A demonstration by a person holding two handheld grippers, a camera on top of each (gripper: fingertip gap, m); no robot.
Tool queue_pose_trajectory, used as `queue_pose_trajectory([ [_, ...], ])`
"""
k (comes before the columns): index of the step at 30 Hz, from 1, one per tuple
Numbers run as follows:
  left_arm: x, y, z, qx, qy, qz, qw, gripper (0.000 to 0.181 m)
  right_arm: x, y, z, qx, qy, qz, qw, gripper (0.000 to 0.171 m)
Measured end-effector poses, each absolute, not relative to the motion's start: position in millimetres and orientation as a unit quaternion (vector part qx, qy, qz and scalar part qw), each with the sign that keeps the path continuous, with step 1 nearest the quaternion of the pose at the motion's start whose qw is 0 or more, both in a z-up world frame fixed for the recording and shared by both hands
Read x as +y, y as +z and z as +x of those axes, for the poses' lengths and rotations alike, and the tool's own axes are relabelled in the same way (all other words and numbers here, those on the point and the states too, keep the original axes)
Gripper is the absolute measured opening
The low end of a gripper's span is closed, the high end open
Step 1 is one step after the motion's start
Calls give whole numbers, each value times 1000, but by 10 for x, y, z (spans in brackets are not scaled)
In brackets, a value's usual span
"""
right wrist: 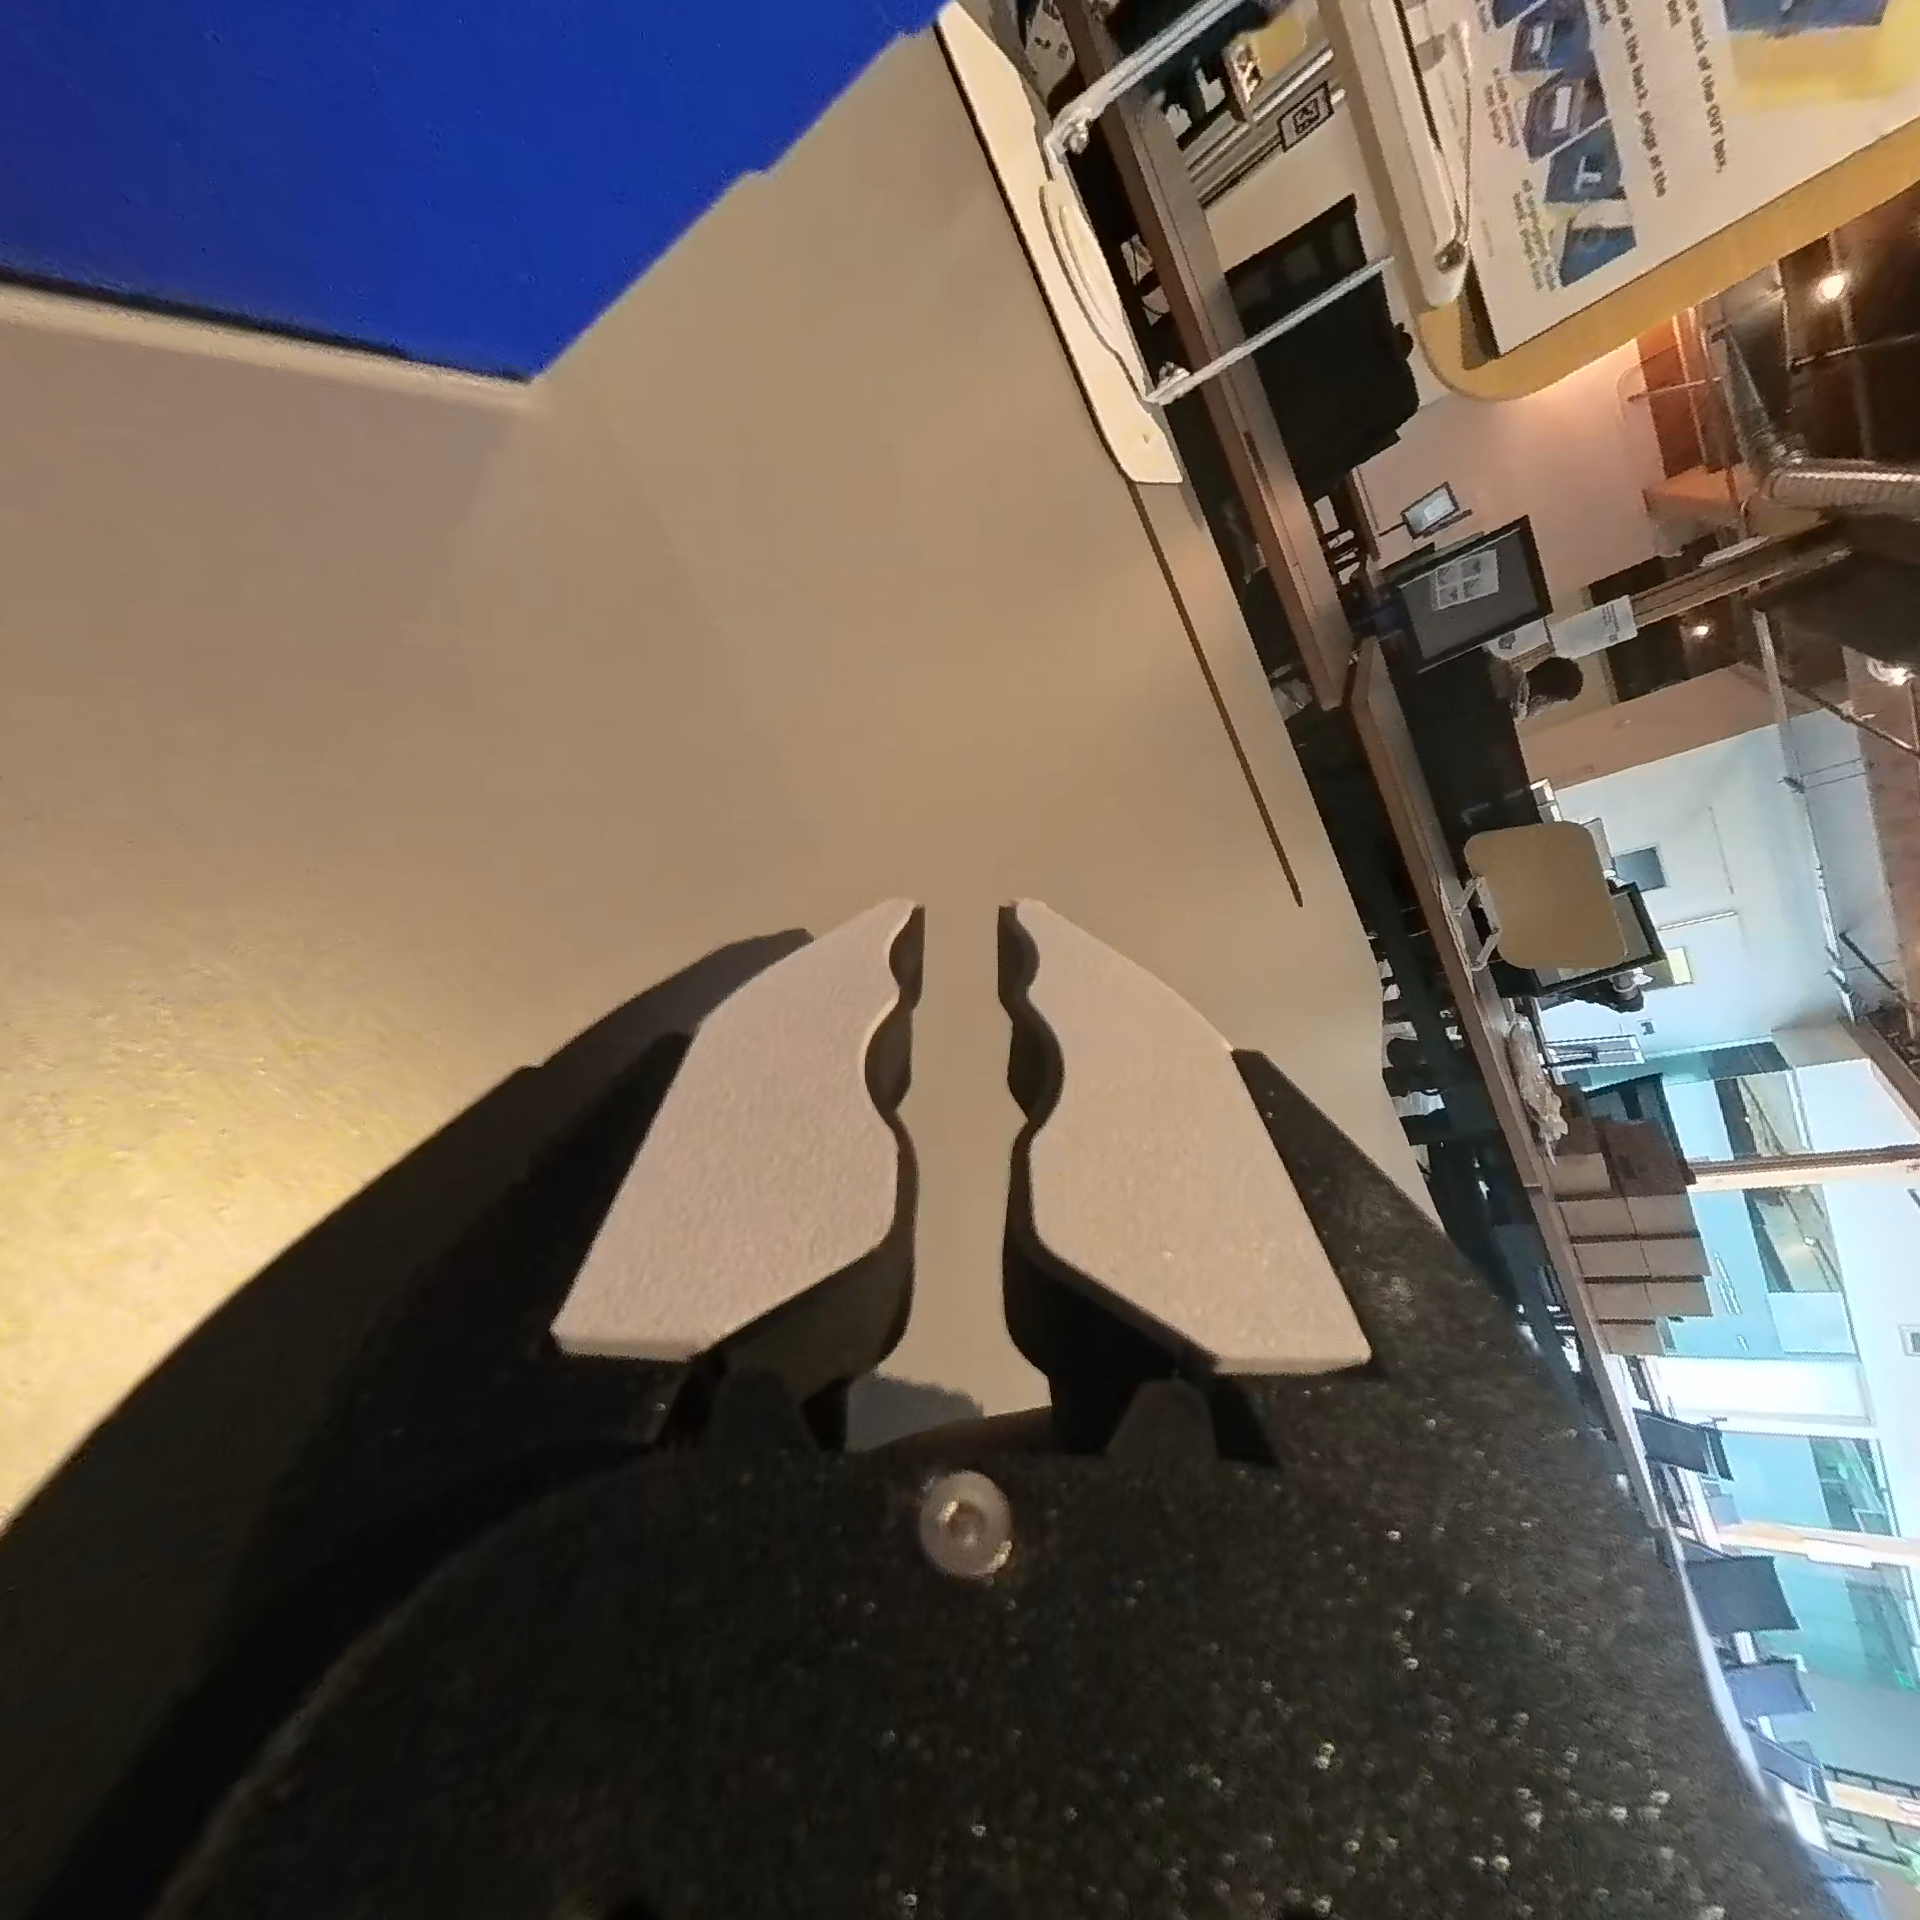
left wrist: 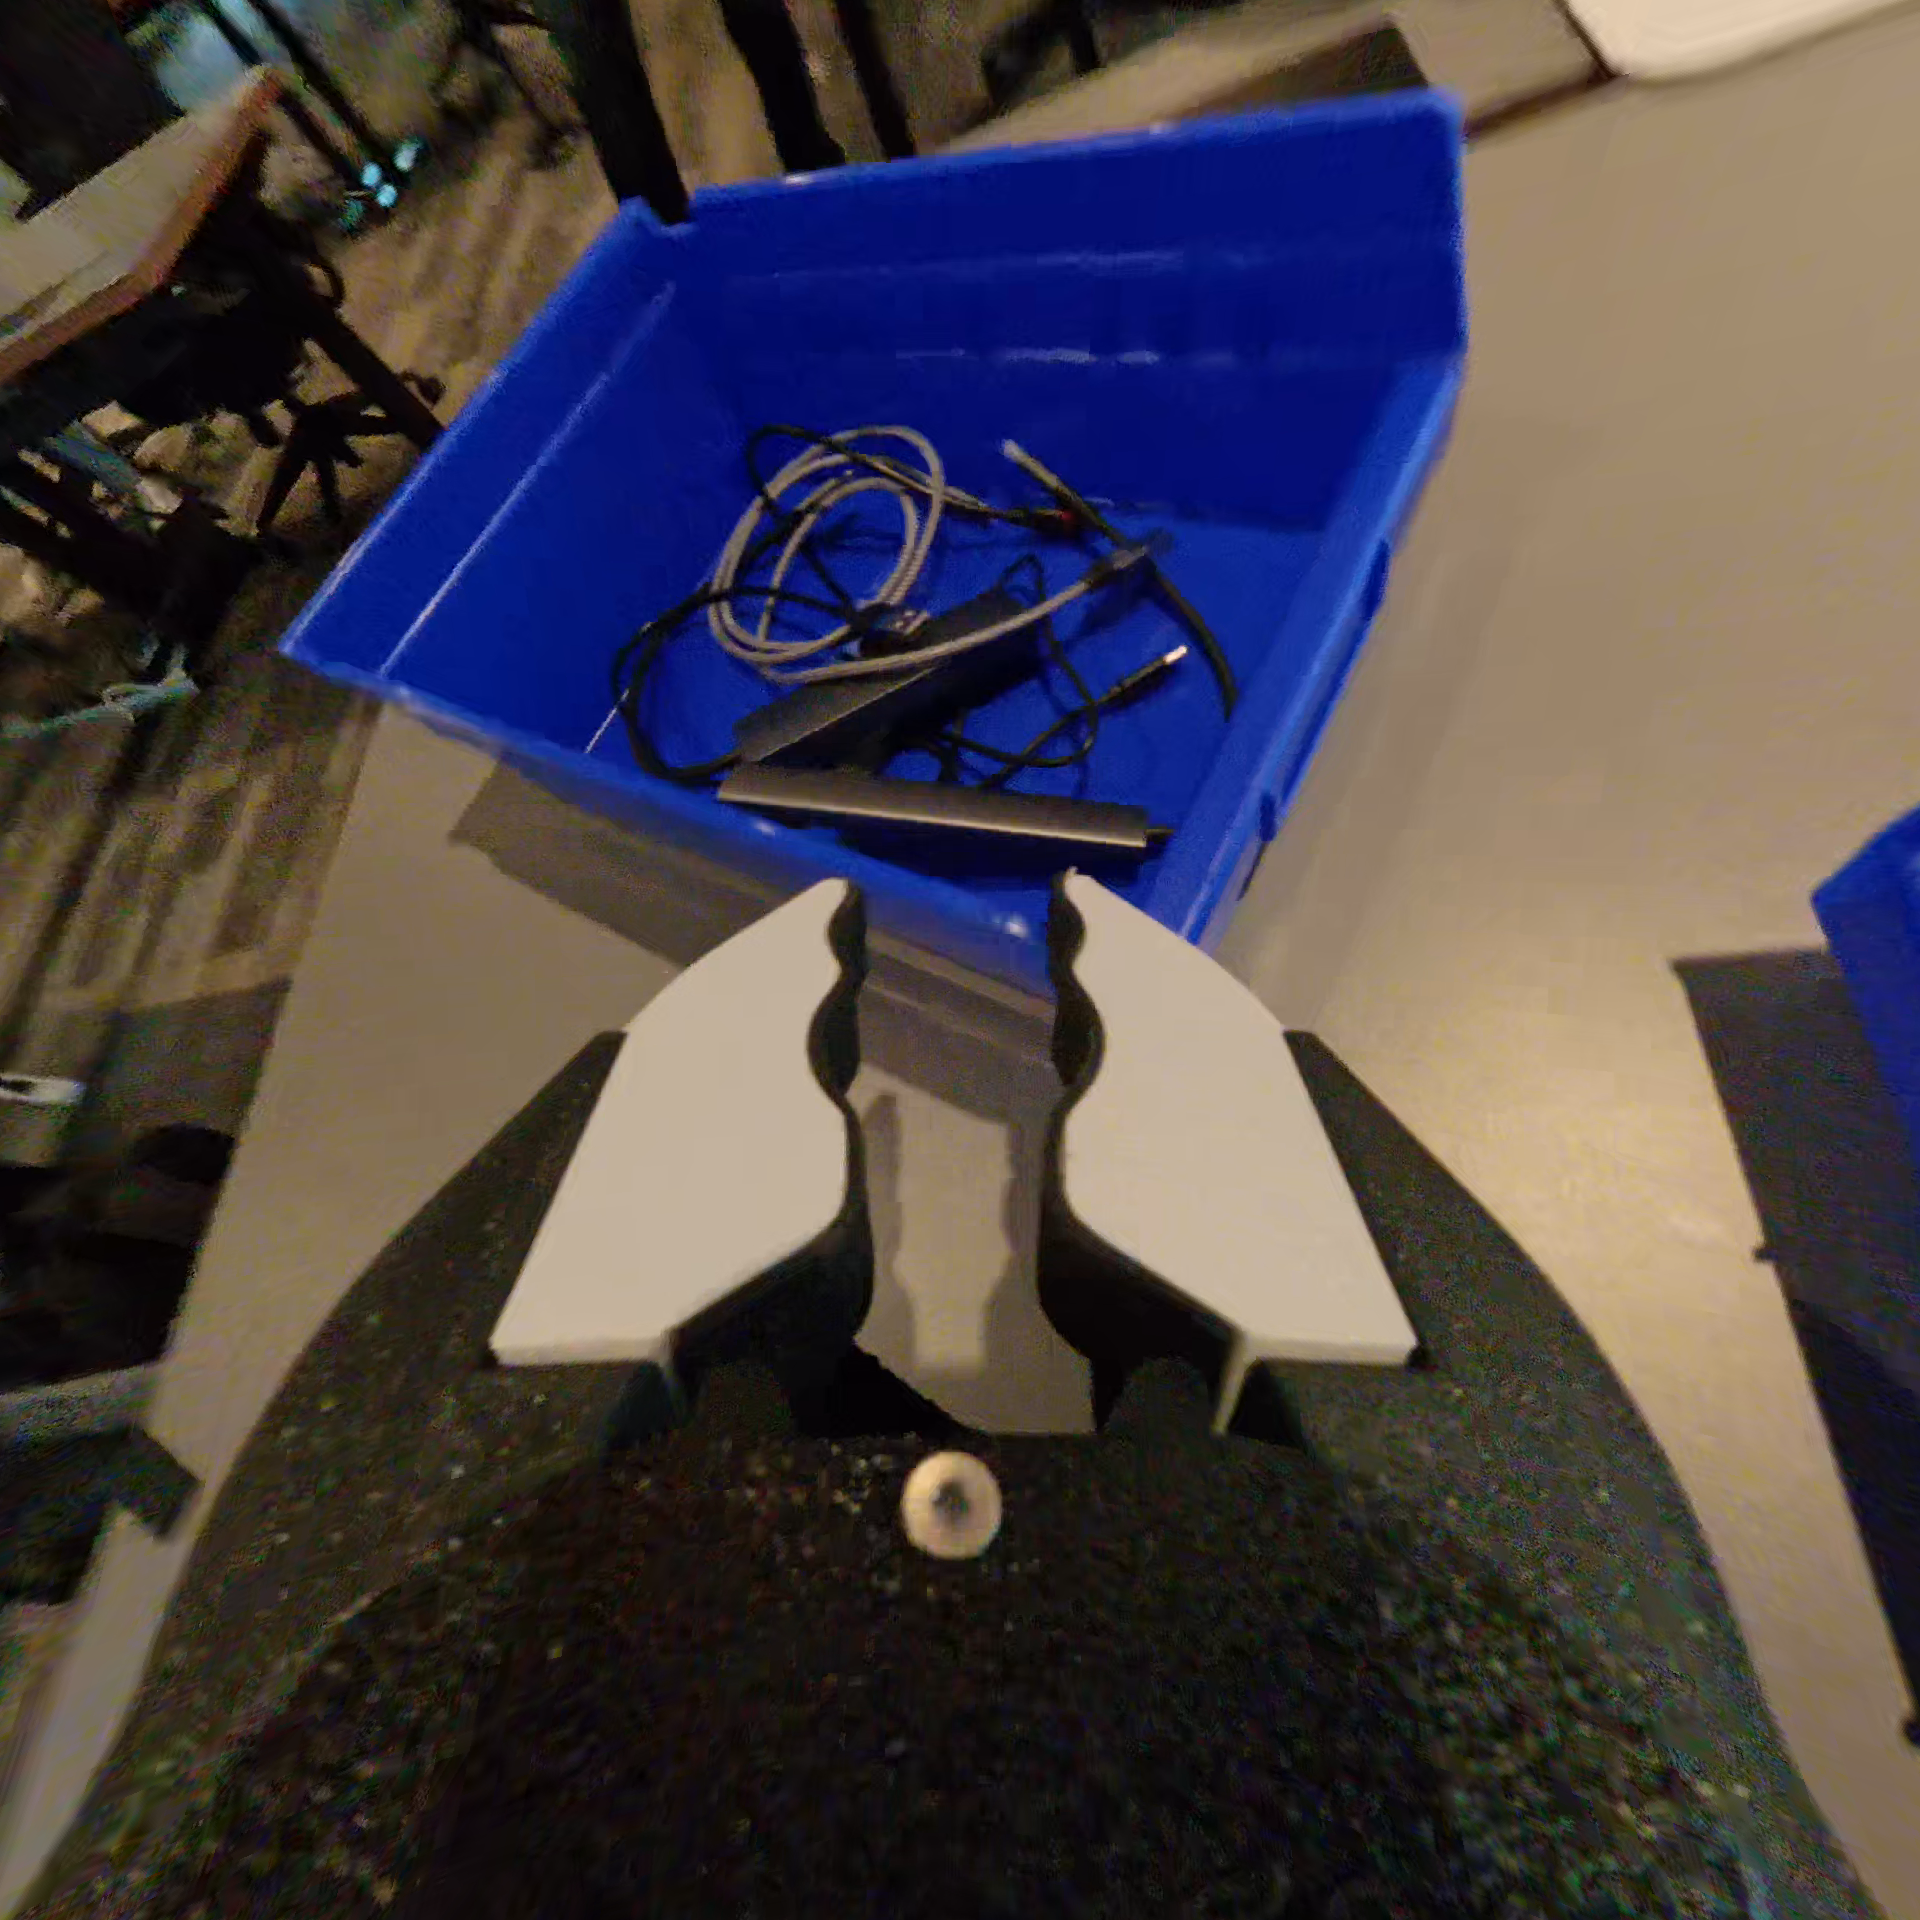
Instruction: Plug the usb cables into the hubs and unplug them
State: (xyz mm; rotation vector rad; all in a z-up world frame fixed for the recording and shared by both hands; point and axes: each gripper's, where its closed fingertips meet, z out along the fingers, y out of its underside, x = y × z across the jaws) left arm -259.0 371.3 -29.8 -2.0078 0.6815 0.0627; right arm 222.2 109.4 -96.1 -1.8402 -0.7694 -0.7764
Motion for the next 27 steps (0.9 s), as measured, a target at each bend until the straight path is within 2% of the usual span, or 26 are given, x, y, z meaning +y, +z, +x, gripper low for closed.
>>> queue_pose_trajectory([
  [5, 3748, -410, -2580, 209, -34, -817, 537, 37, 1090, -976, 2217, -321, -326, -753, 474, 13],
  [6, 3753, -417, -2591, 204, -37, -815, 541, 35, 1084, -975, 2221, -321, -328, -752, 473, 13],
  [7, 3750, -422, -2621, 201, -34, -814, 544, 24, 1079, -974, 2227, -320, -329, -752, 473, 13],
  [8, 3753, -428, -2699, 195, -16, -814, 547, 16, 1076, -972, 2232, -319, -330, -752, 473, 13],
  [11, 3756, -439, -3033, 170, 27, -810, 560, 11, 1076, -972, 2237, -318, -327, -753, 474, 13],
  [18, 3795, -317, -3923, 89, 114, -803, 579, 12, 1082, -975, 2226, -321, -327, -752, 474, 13],
  [20, 3692, -76, -3785, 100, 106, -762, 631, 15, 1084, -975, 2226, -320, -327, -753, 474, 13],
  [22, 3558, 74, -3305, 154, 46, -729, 665, 16, 1091, -977, 2228, -320, -327, -753, 473, 12],
  [27, 3444, -82, -2083, 252, -89, -734, 624, 29, 1091, -978, 2229, -320, -330, -753, 472, 12],
])
